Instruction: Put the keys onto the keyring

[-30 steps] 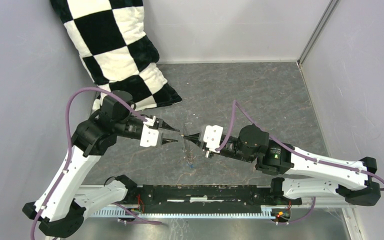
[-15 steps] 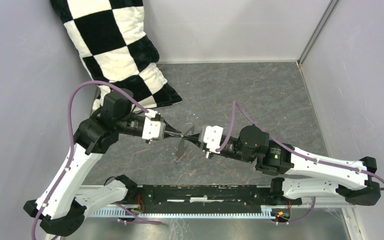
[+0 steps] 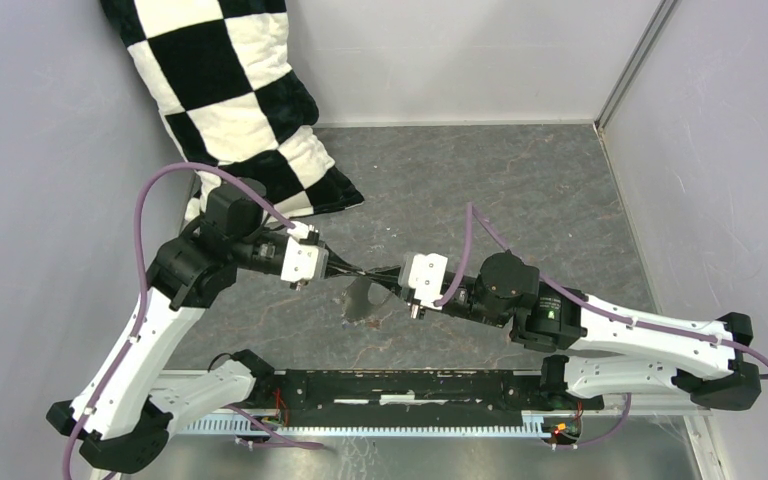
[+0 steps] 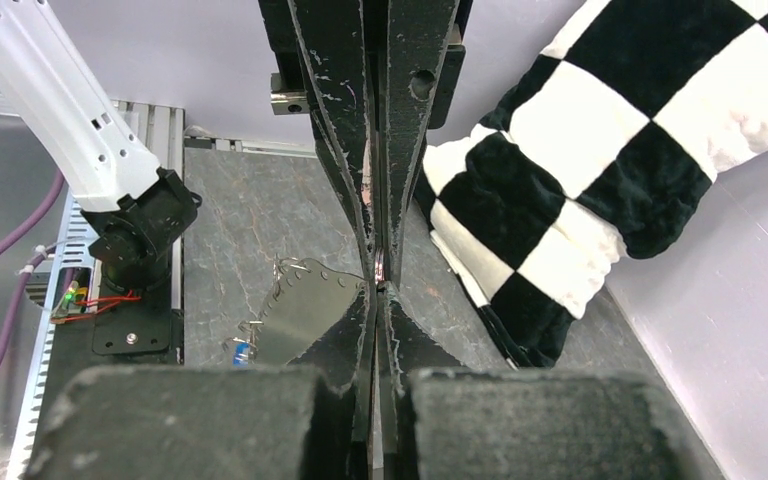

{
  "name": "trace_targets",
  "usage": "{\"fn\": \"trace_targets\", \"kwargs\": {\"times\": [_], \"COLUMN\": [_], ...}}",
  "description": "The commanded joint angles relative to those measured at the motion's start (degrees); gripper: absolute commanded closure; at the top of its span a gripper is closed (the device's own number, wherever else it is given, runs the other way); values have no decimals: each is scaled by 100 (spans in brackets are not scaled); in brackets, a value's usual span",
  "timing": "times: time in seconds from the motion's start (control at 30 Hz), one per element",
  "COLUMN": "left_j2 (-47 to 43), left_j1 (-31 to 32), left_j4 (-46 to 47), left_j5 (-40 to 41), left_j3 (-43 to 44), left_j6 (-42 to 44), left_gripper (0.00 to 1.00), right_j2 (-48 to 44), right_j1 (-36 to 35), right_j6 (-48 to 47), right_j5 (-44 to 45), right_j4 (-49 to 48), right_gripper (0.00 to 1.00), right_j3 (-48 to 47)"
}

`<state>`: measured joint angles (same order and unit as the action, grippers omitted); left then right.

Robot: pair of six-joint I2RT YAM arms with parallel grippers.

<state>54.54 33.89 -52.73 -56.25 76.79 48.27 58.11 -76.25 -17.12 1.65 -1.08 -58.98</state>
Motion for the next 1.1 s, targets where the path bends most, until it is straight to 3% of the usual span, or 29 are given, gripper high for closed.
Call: {"fn": "trace_targets", "kwargs": {"times": [0.0,0.2,0.3,0.53,0.83,1.07], "left_j2": [-159,-241,-247,-462,-690,-788], "left_j1": [21,27,27,25,24,28], "left_j4": [105,110,107,114,114,120], "left_j5": [-324,-456,-490,-445,-371,-455], "left_j3": [-41,-55,-44,-195,-394,-427], "left_j6": [522,1073,1213,1817,3114,3546], "left_gripper": [98,98,98,98,98,98], "right_j2": [-120,-263,-248,-669,-692,-566], "right_j1": [-74,-73,-74,-74,-78,-71], "right_j6": [66,177,212,218,314,318], "right_j5": [-129,-225,-373,-338,22,-81], "right_j4": [-396,-200,9,383,589,401], "right_gripper": [98,92,75,57,57,57], "right_j3": [88,167,88,-31,-191,-186]}}
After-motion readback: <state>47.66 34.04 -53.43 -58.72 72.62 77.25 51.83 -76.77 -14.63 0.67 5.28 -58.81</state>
